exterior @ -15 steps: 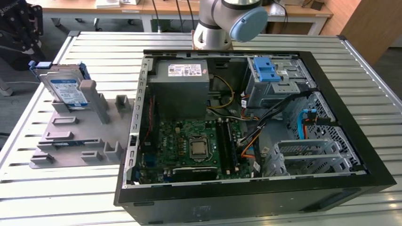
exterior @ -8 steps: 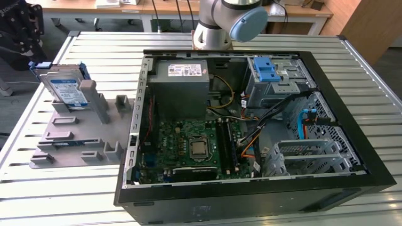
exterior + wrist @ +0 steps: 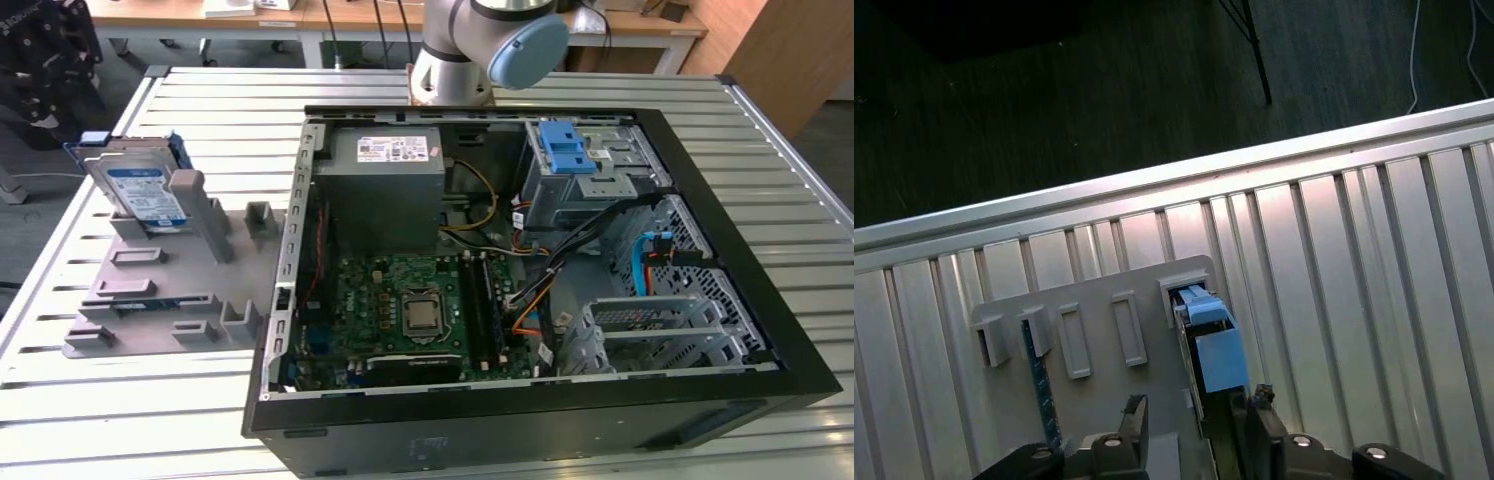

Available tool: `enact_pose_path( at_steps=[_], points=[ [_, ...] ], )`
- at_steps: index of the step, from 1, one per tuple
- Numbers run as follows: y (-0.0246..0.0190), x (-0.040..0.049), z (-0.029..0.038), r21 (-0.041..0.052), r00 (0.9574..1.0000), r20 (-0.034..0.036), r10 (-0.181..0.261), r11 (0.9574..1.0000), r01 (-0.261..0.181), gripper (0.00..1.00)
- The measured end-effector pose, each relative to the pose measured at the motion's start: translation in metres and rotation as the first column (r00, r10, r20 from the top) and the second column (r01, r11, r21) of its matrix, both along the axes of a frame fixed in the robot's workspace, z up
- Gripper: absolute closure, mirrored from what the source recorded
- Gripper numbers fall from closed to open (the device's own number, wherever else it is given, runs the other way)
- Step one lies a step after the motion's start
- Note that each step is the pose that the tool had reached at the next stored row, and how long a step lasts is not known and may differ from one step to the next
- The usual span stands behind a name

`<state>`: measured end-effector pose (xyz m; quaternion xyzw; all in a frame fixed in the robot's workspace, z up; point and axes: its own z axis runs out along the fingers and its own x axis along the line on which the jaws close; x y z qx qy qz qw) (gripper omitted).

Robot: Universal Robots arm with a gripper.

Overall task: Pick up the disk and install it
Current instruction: 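Pick up the disk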

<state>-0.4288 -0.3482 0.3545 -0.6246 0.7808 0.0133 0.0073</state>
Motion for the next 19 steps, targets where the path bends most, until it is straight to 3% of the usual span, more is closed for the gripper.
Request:
enact_pose_path(
  at_steps=[1,4,5,19],
  points=[
    [0.0,0.0,0.0,0.0001,1.0,0.0,0.0,1.0,0.0,0.47],
    [0.0,0.0,0.0,0.0002,1.0,0.0,0.0,1.0,0.0,0.42],
    [0.0,0.0,0.0,0.0003,1.0,-0.0001,0.0,1.0,0.0,0.35],
    [0.0,0.0,-0.0011,0.0004,1.0,0.0001,0.0,1.0,0.0,0.35]
  ],
)
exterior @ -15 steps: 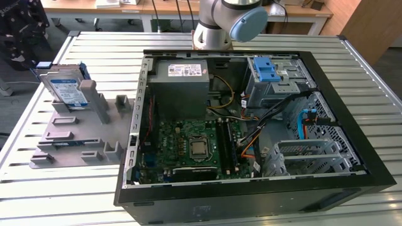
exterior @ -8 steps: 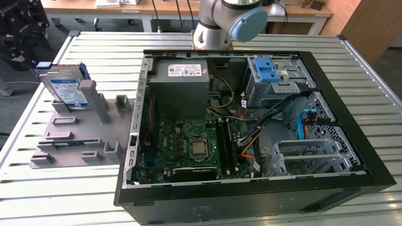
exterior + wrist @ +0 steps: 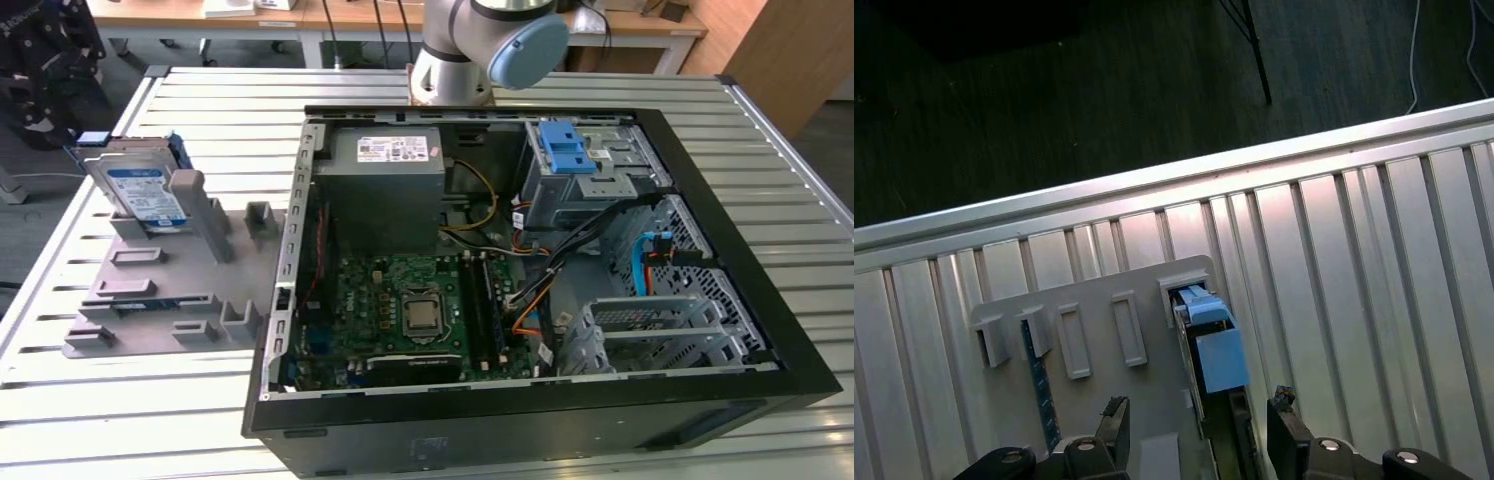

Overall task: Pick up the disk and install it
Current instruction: 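Pick up the disk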

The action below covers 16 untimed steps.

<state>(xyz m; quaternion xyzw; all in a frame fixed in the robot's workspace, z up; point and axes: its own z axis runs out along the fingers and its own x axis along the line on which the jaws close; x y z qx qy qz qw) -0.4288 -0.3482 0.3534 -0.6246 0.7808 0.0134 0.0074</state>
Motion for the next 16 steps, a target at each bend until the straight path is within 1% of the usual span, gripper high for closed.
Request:
enact_pose_path(
  at_steps=[5,9,10,13,16],
  points=[
    [-0.0001,-0.0006,-0.0023,-0.0001,1.0,-0.0002,0.007,1.0,-0.007,0.35],
    [0.0,-0.0025,-0.0043,-0.0001,0.999,-0.0002,0.045,0.999,-0.045,0.35],
    [0.0,-0.0031,-0.0049,-0.0001,0.9989,-0.0002,0.047,0.9989,-0.047,0.35],
    [0.0001,-0.0041,-0.0081,0.0,0.9989,-0.0003,0.048,0.9989,-0.048,0.35],
    [0.0003,-0.0056,-0.0134,0.0,0.9988,-0.0001,0.05,0.9988,-0.05,0.35]
  ],
)
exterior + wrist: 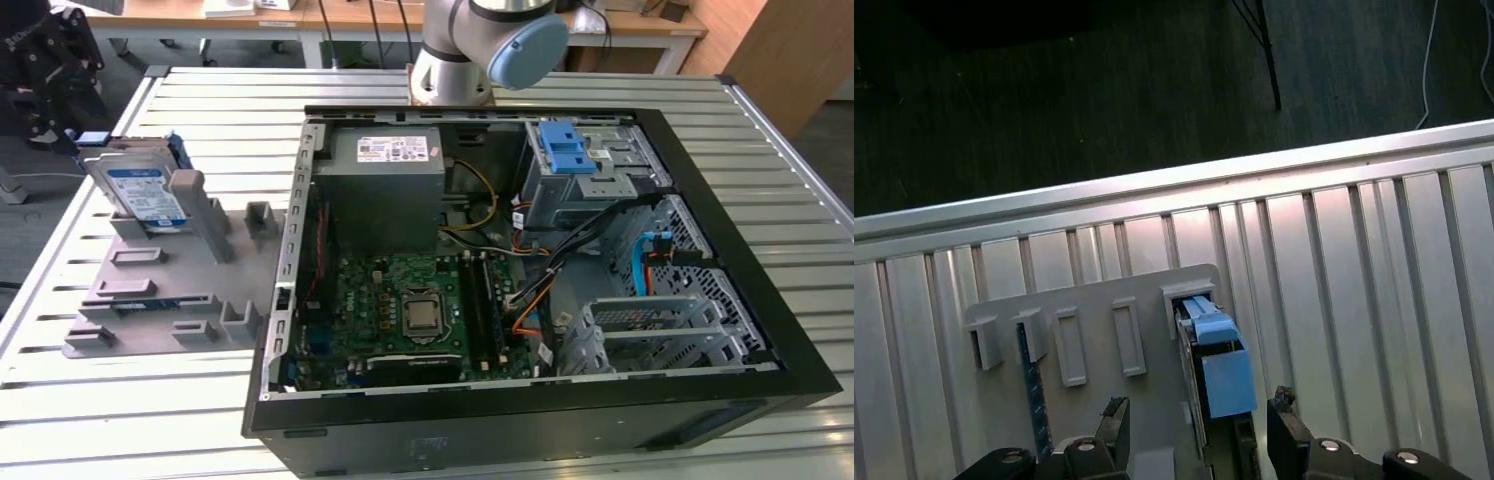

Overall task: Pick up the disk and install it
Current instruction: 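Pick up the disk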

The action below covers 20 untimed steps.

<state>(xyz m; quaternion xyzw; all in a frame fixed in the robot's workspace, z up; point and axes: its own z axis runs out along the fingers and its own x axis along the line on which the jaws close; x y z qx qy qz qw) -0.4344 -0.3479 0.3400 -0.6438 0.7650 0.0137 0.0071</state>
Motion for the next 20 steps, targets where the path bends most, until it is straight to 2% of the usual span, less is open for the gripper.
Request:
enact_pose_path(
  at_steps=[1,5,10,13,16,18,19,20],
  points=[
    [0.0,-0.0004,-0.0015,0.0,1.0,-0.0001,0.005,1.0,-0.005,0.35],
    [0.0001,-0.0005,-0.0055,0.0004,0.9975,-0.0002,0.071,0.9975,-0.071,0.35],
    [0.0063,-0.0037,-0.012,0.0006,0.9972,0.0,0.074,0.9972,-0.074,0.35],
    [0.0076,-0.0075,-0.0163,0.0005,0.9971,-0.0001,0.076,0.9971,-0.076,0.35],
    [0.0082,-0.0083,-0.0192,0.0007,0.9953,-0.0001,0.097,0.9953,-0.097,0.35],
    [0.0096,-0.0084,-0.022,0.0007,0.9948,-0.0002,0.102,0.9948,-0.102,0.36],
    [0.0105,-0.0084,-0.0232,0.0007,0.9947,-0.0007,0.103,0.9947,-0.103,0.43],
    [0.0112,-0.0084,-0.0242,0.0008,0.9947,-0.0008,0.103,0.9947,-0.103,0.43]
  ],
)
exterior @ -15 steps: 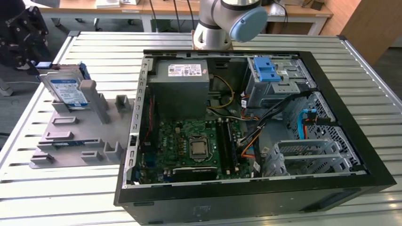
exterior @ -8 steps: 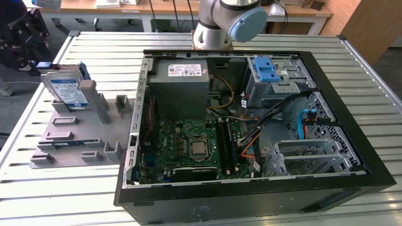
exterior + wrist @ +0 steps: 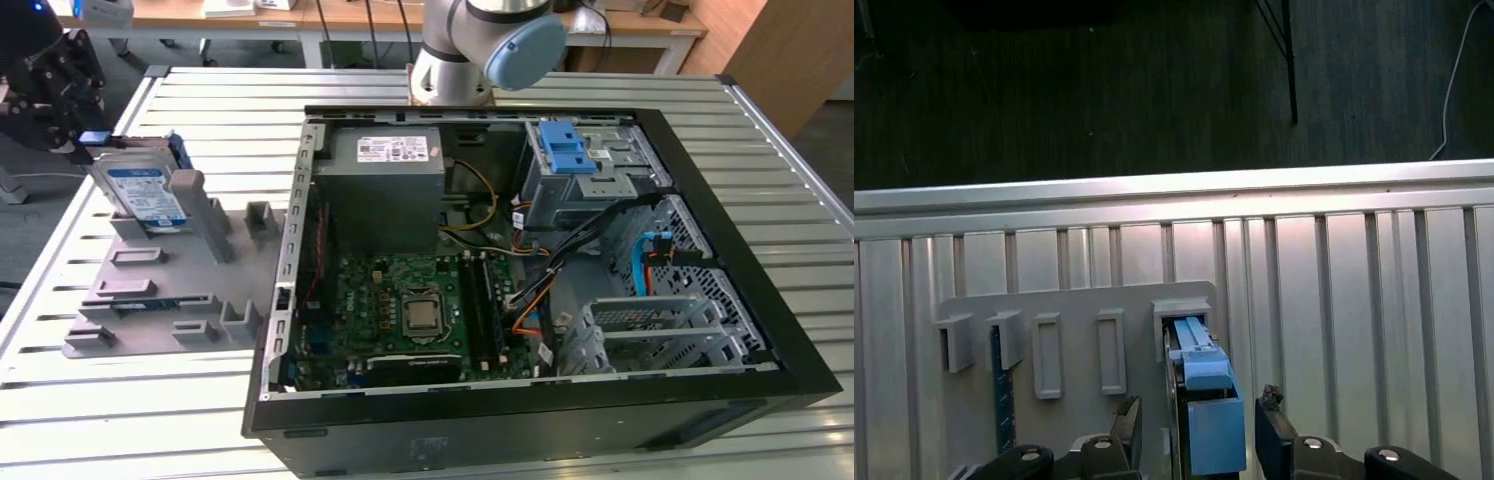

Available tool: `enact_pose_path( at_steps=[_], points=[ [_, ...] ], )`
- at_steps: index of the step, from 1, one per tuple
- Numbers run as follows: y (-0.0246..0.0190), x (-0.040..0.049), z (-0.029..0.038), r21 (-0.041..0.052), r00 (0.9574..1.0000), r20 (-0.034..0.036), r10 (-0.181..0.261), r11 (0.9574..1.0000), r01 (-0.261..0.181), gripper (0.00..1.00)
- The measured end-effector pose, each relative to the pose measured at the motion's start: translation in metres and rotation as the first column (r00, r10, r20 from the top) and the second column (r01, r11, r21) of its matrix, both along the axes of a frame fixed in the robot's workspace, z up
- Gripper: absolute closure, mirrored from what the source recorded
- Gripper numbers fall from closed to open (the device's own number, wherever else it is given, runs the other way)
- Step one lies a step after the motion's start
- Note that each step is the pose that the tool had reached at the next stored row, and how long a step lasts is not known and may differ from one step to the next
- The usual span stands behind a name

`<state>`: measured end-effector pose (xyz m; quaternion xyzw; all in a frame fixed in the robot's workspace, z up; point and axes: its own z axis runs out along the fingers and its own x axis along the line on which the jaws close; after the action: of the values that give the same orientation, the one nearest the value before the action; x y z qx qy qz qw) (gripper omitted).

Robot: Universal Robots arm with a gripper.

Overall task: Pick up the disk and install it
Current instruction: 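Pick up the disk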

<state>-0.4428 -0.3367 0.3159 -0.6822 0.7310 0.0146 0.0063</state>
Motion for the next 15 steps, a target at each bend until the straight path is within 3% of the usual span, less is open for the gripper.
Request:
enact_pose_path(
  at_steps=[10,15],
  points=[
    [0.0,0.0,-0.0004,0.0,1.0,0.0001,0.003,1.0,-0.003,0.43],
    [0.0001,0.0,-0.0011,0.0016,0.9985,0.0001,0.054,0.9985,-0.054,0.43]
  ],
)
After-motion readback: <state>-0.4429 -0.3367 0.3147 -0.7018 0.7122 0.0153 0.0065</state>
